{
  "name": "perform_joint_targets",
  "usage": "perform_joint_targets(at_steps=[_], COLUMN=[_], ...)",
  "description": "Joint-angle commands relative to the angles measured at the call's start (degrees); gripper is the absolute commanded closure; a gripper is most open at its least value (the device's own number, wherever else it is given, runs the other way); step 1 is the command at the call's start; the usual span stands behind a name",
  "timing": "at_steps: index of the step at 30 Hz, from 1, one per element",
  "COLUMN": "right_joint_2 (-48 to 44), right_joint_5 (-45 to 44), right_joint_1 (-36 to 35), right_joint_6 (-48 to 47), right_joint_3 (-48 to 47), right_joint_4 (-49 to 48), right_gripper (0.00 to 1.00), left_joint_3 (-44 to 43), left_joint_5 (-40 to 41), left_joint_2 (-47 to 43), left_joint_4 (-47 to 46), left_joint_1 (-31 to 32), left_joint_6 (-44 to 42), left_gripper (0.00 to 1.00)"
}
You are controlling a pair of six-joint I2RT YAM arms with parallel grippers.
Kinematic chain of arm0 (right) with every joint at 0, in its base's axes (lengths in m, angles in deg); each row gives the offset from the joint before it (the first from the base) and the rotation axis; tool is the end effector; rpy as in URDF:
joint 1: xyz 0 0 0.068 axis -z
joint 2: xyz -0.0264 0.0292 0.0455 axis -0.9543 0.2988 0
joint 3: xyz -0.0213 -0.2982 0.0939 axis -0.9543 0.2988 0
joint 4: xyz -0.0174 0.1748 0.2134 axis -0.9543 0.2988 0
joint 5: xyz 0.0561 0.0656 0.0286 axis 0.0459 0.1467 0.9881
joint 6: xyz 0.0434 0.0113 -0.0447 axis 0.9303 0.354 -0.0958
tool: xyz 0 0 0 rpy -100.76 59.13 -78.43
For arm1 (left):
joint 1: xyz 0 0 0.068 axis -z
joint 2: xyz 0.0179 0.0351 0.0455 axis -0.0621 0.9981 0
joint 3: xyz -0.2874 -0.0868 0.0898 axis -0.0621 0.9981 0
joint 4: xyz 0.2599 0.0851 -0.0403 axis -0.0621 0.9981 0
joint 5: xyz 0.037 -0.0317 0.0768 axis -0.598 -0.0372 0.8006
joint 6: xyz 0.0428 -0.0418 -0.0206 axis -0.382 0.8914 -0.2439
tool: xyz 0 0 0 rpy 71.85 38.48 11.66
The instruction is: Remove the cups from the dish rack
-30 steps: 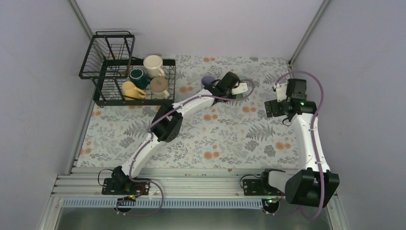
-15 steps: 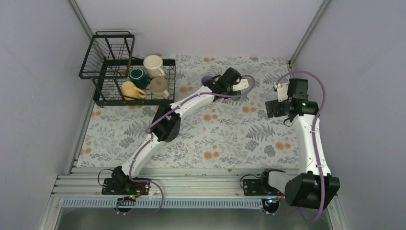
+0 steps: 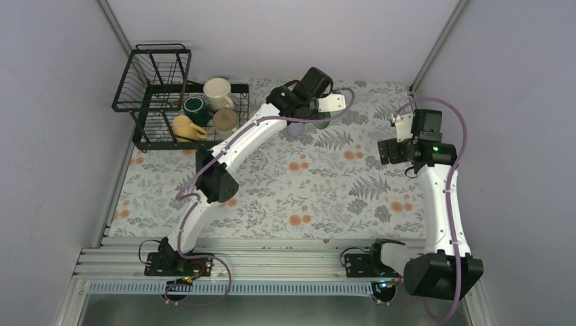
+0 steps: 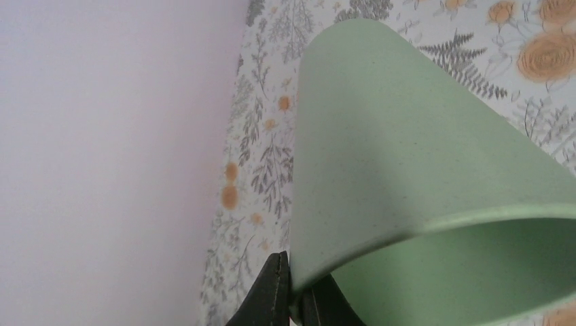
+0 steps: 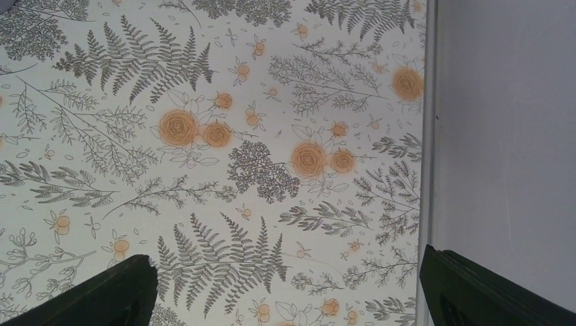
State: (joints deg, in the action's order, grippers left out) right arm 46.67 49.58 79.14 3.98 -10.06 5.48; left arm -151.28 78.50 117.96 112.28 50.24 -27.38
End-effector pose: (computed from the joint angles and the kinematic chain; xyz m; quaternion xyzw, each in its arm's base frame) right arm 0.2213 -0.0268 0.3692 -0.1011 0.9369 -0.0903 0.3223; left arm 0.3985 -0.4073 0.3598 0.6100 0.6749 0.0870 0.4060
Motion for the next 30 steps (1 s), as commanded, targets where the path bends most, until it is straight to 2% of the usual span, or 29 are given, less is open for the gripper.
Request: perform_joint_targets(at_steps=[1,11,21,30], right_joint_2=[-0.48,-1.94,-2.85,-2.68], right_joint_5=[1.77,2.23,2.82,3.45], right_joint_1=[0.57,0.57,0.59,0.59], right_joint_6=[-0.91,-1.63,-2.11,-1.77], right_joint_3=[-0.24,1.49,2.55,3.14], right_joint_4=[0.25,0.18,0.36,0.17], right_gripper=[0.00,0.00,0.00,0.00], left_joint_3=[-1.90,-4.24,13.57,16.41], left_joint_5=[0.17,2.46,4.57,4.88], left_joint_2=[-0.40,3.27,-6.70,-6.97], left_joint_4=[9.98,23.80,23.92,23.91], left_joint_1=[-0.96,-0.97,-1.66,-1.77], left_joint_6=[-4.56,-7.79,-9.82,-10.70], left_gripper=[0.98,0.98,0.98,0.98])
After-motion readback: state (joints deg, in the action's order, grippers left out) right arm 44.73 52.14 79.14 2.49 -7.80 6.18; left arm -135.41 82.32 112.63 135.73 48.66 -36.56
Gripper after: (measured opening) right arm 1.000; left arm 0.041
